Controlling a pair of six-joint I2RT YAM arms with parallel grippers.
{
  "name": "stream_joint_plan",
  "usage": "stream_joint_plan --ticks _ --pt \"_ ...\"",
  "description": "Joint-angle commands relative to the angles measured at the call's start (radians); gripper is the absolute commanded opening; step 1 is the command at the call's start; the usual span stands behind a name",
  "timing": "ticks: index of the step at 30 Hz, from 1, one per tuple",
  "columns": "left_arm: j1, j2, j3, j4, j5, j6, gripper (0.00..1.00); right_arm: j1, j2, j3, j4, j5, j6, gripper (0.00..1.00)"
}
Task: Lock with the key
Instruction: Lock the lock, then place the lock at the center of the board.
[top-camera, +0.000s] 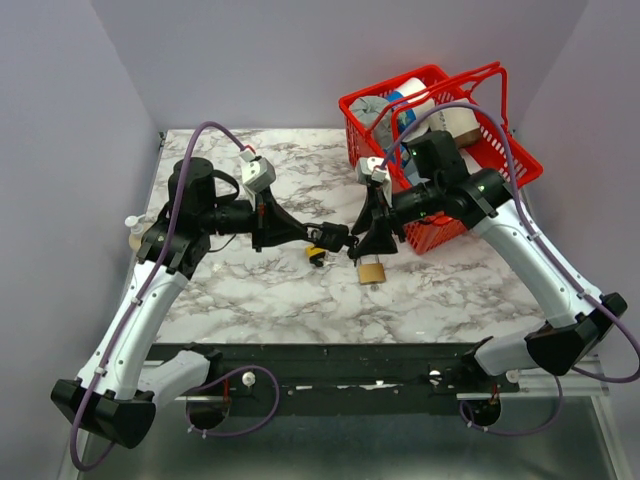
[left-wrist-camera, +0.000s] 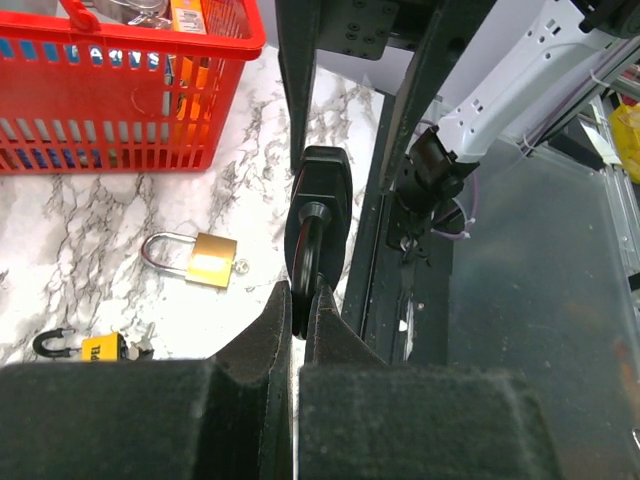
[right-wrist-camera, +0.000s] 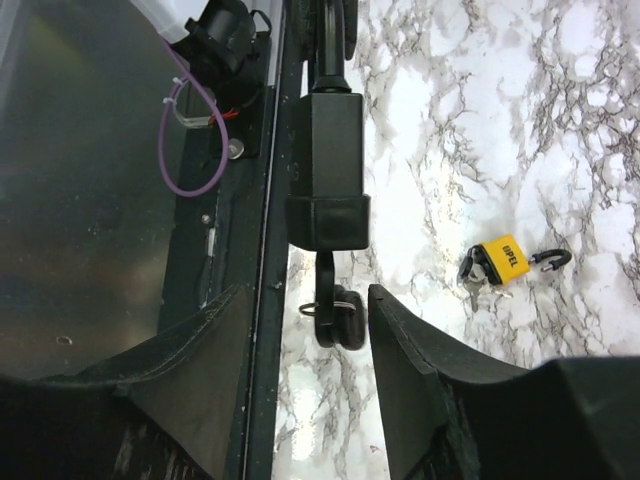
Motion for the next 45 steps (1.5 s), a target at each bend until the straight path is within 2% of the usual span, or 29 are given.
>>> stream_joint_plan --ticks 1,4,5,7,11,21,26,33,35,36,38,39,42,45 --pt "0.003 -0.011 0.044 0.040 0.063 0.009 0.00 0.001 0.017 0.000 0.047 -0.045 0.043 0.59" --pt "0.003 -0.009 0.045 0.051 0.062 -0.003 0.00 0.001 0.026 0.003 0.067 -0.045 0.063 0.49" --pt "0.003 -0.008 0.045 0.054 0.060 -0.006 0.00 0.001 0.028 0.006 0.067 -0.045 0.063 0.42" --pt "0.003 -0.009 0.044 0.071 0.059 -0.020 0.00 0.001 0.032 0.006 0.070 -0.042 0.065 0.34" --pt "0.014 -0.012 0.042 0.066 0.063 -0.028 0.00 0.001 0.031 -0.008 0.067 -0.038 0.062 0.01" --pt "0.149 0.003 0.065 0.033 0.134 -0.015 0.00 -0.012 0.003 -0.081 0.078 0.013 0.025 0.01" --pt "0.262 0.052 0.134 -0.079 0.185 0.103 0.00 -0.044 0.000 -0.129 0.048 0.042 -0.015 0.01" --pt "0.327 0.106 0.203 -0.222 0.215 0.247 0.00 -0.078 0.003 -0.180 0.034 0.041 -0.053 0.01" --pt "0.356 0.144 0.255 -0.324 0.191 0.358 0.00 -0.084 0.002 -0.181 0.031 0.035 -0.055 0.01" --pt "0.361 0.165 0.283 -0.492 0.171 0.541 0.00 -0.085 -0.002 -0.180 0.031 0.030 -0.053 0.01" --pt "0.359 0.230 0.364 -0.694 0.127 0.755 0.00 -0.087 -0.005 -0.172 0.031 0.016 -0.032 0.01" --pt "0.359 0.250 0.376 -0.848 0.084 0.938 0.00 -0.087 -0.009 -0.166 0.032 0.012 -0.021 0.01" --pt "0.359 0.308 0.366 -1.073 -0.028 1.177 0.00 -0.088 -0.018 -0.163 0.049 0.001 0.026 0.01" --pt "0.346 0.290 0.257 -1.072 -0.122 1.250 0.00 -0.088 -0.034 -0.180 0.081 -0.011 0.066 0.01"
